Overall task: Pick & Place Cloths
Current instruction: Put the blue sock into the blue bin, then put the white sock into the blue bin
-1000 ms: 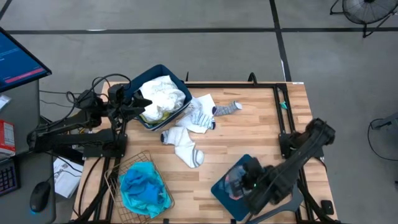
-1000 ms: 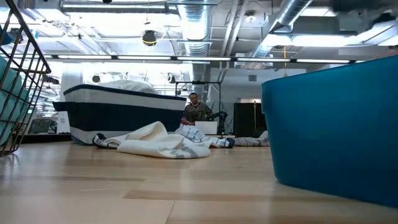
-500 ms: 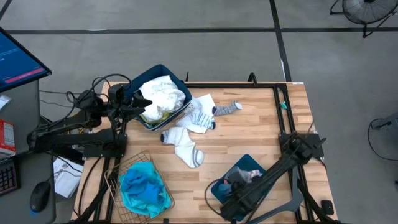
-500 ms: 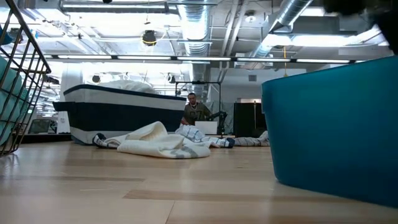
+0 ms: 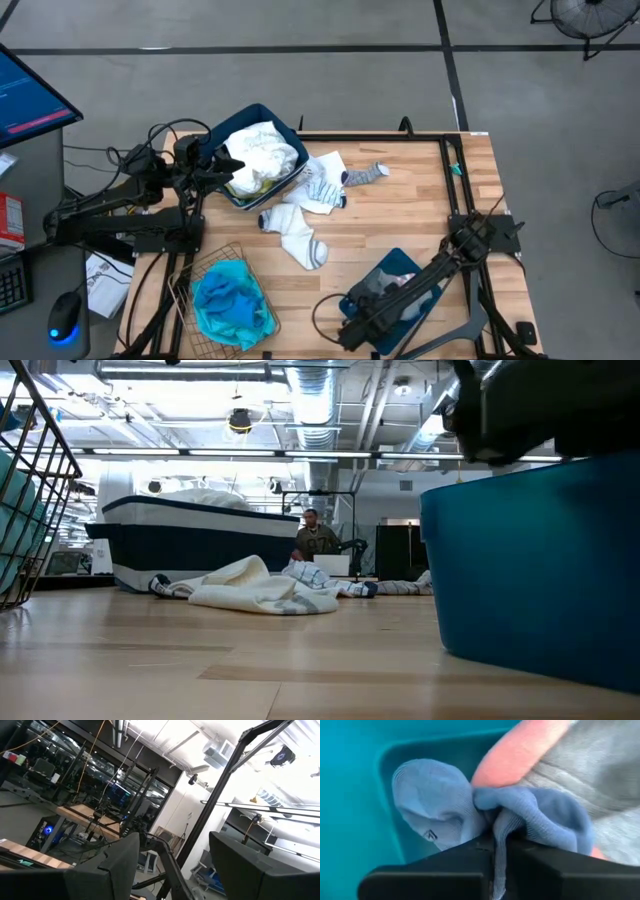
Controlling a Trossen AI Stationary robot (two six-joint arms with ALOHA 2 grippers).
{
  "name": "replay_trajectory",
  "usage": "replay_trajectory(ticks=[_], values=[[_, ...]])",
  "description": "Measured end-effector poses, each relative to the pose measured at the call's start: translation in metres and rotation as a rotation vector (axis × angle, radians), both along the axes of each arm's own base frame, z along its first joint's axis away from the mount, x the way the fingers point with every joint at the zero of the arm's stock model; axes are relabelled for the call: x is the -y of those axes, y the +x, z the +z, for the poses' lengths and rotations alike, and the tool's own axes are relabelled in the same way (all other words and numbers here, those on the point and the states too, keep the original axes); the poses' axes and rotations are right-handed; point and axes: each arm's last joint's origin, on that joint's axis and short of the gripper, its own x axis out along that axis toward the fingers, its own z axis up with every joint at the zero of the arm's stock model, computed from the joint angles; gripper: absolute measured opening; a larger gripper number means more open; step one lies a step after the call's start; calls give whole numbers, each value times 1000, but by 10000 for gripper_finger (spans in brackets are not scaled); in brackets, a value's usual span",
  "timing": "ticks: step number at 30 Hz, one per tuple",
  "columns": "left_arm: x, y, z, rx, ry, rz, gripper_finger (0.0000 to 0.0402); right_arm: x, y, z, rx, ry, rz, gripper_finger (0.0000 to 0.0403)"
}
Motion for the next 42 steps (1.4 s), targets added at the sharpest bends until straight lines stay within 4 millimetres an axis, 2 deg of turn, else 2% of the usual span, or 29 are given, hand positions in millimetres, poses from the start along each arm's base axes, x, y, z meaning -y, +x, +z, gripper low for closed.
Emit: replay_trajectory(ticks=[2, 5, 10, 13, 16, 21, 25, 28, 32, 37, 42], values=[[0, 0, 0, 0, 4, 2, 225, 1, -2, 8, 6, -2, 2, 30], [0, 2, -1, -7, 22, 2, 225, 4, -8, 31, 39, 6, 7, 74], [0, 10, -5, -34, 176, -53, 225, 10, -20, 75, 129, 47, 43, 169], [-1, 22, -12, -73, 261, -90, 225, 17, -29, 102, 172, 74, 45, 225], [2, 40, -26, -147, 358, -120, 225, 23, -37, 123, 218, 102, 46, 259], [17, 80, -67, -373, 468, -220, 225, 33, -46, 150, 350, 67, 4, 269], [37, 111, -106, -549, 555, -250, 225, 37, -52, 163, 435, 23, -12, 269], [49, 129, -135, -690, 607, -204, 225, 37, -54, 166, 464, 14, -12, 269], [56, 142, -171, -864, 635, -160, 225, 36, -54, 167, 467, 14, -9, 269], [62, 151, -209, -1011, 656, -193, 225, 33, -54, 163, 459, 10, -4, 269], [71, 153, -230, -1074, 749, -225, 225, 33, -54, 164, 462, 14, -4, 269]])
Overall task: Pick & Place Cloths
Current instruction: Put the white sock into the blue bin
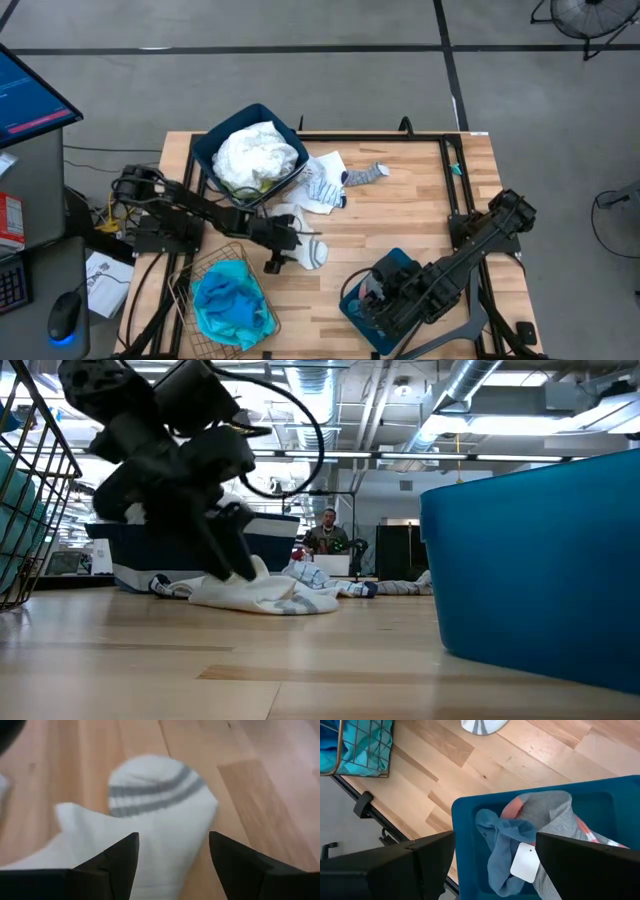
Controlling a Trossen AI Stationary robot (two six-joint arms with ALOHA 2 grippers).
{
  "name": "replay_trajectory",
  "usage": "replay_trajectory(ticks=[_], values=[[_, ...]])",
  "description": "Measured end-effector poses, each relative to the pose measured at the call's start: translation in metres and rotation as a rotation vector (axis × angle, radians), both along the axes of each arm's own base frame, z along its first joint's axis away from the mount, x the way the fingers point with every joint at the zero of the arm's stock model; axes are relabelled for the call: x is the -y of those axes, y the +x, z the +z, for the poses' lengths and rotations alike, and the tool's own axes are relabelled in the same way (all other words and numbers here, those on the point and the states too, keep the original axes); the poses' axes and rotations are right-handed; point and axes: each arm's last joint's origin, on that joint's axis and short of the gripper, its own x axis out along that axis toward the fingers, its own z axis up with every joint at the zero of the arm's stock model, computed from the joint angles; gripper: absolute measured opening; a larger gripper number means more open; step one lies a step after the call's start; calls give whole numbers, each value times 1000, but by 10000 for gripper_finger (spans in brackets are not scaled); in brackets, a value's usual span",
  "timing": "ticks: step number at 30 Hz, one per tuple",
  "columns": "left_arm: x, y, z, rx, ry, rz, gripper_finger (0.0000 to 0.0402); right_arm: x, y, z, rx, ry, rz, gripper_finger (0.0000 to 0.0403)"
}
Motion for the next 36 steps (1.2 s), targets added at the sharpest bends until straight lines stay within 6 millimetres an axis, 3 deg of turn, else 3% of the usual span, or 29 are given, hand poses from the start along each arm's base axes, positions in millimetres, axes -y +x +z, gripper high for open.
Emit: replay_trajectory(ticks=[7, 10, 13, 18, 21, 29, 36], values=[[1, 0, -18, -86, 40, 50, 224, -2, -1, 0, 5, 5, 6, 270], [0, 0, -20, -93, 60, 74, 205, -2, 0, 0, 9, 8, 6, 270], [-3, -1, -19, -96, 75, 126, 154, -2, 0, 0, 12, 11, 5, 270], [-8, -2, -15, -93, 11, 215, 21, -2, 2, 1, 20, 17, -1, 270], [-9, -5, -5, -77, -11, 226, 8, 2, 4, 1, 27, -2, 5, 270], [-10, -22, 81, 260, -178, 222, 1, 20, 20, 5, 131, -289, 108, 270], [-11, -54, 165, 571, -348, 147, 1, 56, 58, 12, 173, -494, 291, 270]])
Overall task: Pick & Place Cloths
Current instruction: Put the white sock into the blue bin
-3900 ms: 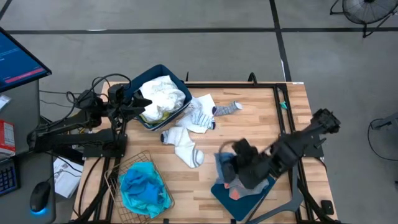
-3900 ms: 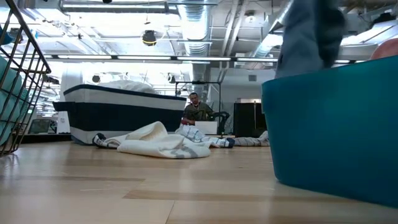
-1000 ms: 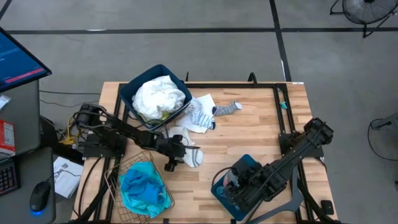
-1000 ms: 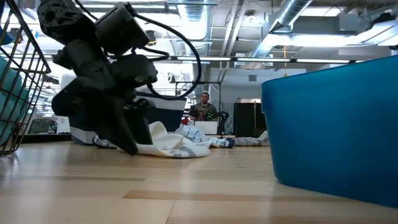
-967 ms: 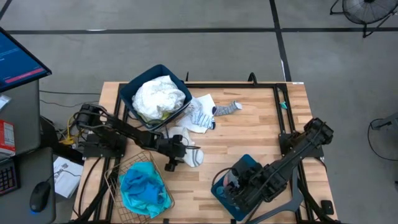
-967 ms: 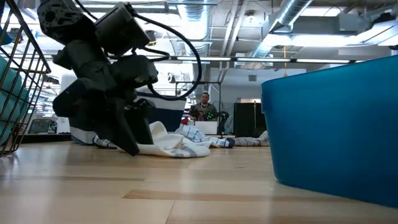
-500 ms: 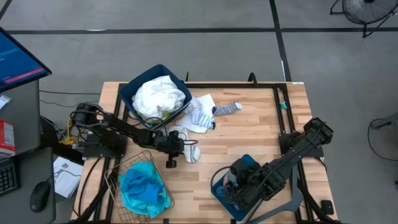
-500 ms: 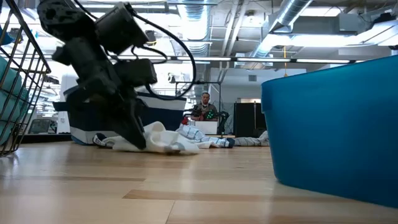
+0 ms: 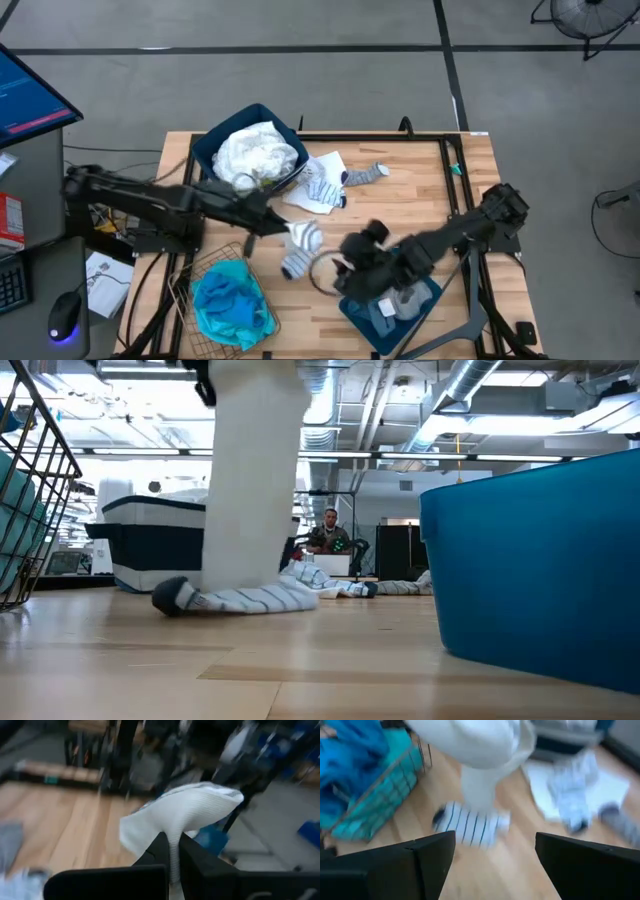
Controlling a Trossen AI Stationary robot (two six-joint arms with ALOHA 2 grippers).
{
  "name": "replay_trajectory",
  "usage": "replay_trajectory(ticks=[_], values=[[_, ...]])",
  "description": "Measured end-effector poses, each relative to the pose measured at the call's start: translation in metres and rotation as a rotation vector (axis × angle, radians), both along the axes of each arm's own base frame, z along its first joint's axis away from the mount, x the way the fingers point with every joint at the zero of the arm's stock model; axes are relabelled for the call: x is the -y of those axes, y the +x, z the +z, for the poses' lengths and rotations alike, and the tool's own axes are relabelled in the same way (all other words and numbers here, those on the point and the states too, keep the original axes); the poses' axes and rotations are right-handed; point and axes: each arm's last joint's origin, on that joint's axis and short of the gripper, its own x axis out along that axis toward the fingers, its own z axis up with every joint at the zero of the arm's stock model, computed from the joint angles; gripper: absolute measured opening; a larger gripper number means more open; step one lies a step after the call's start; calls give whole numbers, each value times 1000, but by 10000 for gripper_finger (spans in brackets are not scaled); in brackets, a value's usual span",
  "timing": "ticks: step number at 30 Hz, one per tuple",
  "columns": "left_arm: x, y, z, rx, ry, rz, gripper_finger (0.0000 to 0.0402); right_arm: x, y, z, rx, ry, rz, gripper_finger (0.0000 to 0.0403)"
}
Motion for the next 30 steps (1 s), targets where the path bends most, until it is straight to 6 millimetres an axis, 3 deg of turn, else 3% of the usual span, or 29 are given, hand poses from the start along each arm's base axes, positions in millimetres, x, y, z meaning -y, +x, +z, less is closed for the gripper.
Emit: replay_trajectory(ticks=[3, 8, 19, 22, 26, 30], values=[[-1, -13, 21, 91, -14, -7, 0, 19, 20, 7, 51, -52, 58, 270], [-3, -26, 34, 153, -40, -5, 0, 45, 44, 16, 119, -87, 159, 270], [-2, -28, 34, 149, -50, -22, 0, 84, 71, 35, 304, -88, 251, 260], [-2, -27, 34, 153, -50, -21, 0, 85, 71, 35, 299, -71, 271, 200], [-2, -26, 34, 149, -50, -19, 1, 83, 70, 32, 265, -33, 327, 41], [-3, -26, 34, 151, -48, -4, 1, 82, 70, 32, 280, -11, 317, 10]])
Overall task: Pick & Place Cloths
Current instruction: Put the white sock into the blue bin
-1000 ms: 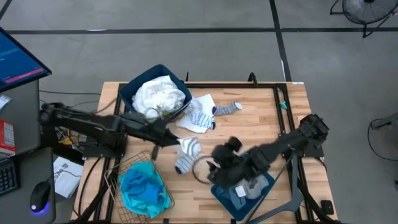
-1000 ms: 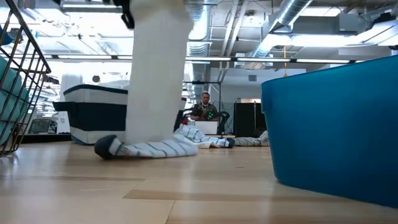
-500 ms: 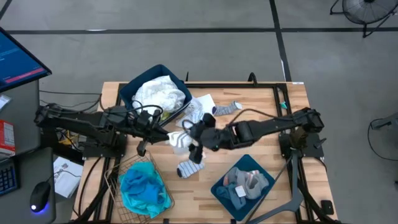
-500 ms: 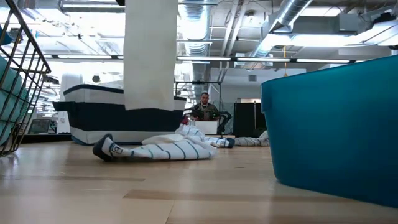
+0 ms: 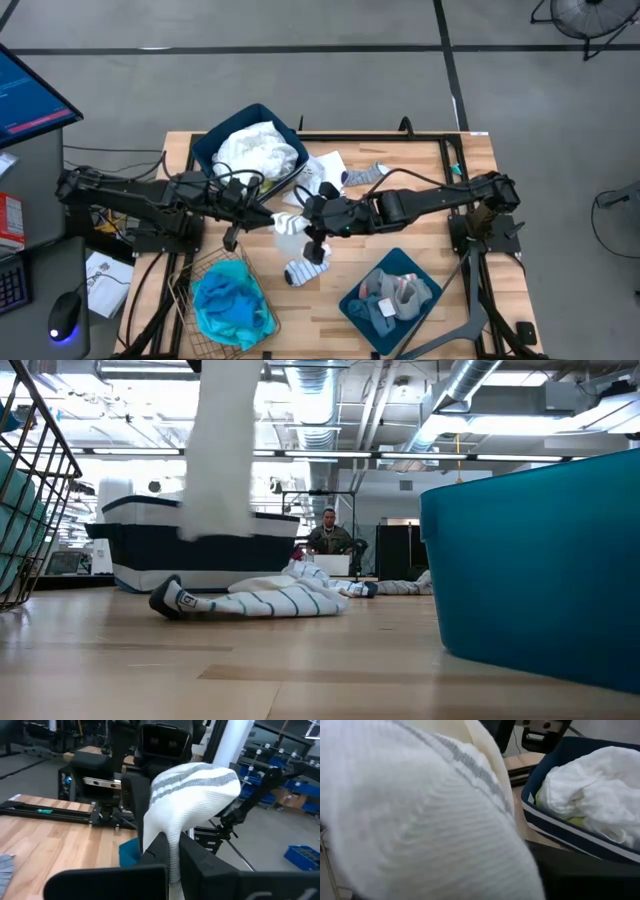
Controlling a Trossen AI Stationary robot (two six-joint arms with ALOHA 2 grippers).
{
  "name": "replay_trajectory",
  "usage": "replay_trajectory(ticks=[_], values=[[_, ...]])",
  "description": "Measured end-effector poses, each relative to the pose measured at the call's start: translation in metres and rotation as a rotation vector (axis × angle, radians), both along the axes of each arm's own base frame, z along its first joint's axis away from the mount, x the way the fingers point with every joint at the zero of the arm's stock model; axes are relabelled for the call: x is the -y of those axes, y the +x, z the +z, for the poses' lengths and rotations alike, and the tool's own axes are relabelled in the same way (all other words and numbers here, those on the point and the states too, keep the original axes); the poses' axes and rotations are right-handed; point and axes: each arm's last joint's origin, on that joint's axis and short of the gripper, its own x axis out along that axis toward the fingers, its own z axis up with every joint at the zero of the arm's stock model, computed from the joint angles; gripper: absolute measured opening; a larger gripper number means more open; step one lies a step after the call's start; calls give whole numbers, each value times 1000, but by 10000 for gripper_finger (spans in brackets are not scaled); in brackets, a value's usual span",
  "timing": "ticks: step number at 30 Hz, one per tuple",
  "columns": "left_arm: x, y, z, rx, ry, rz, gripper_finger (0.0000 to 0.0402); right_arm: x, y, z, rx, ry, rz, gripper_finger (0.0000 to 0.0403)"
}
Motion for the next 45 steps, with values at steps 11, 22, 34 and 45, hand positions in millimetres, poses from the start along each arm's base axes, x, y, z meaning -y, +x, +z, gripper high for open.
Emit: replay_trajectory(ticks=[11, 22, 34, 45], values=[[1, 0, 0, -1, -3, -24, 76, -32, -36, 45, 1, -6, -7, 2], [6, -1, 0, -5, -8, -62, 164, -92, -131, 71, -89, 149, -143, 1], [6, -1, -1, -5, -8, -62, 156, -141, -184, 19, -349, 256, -452, 0], [6, -1, -1, -5, -8, -62, 152, -137, -175, -48, -679, 275, -591, 0]])
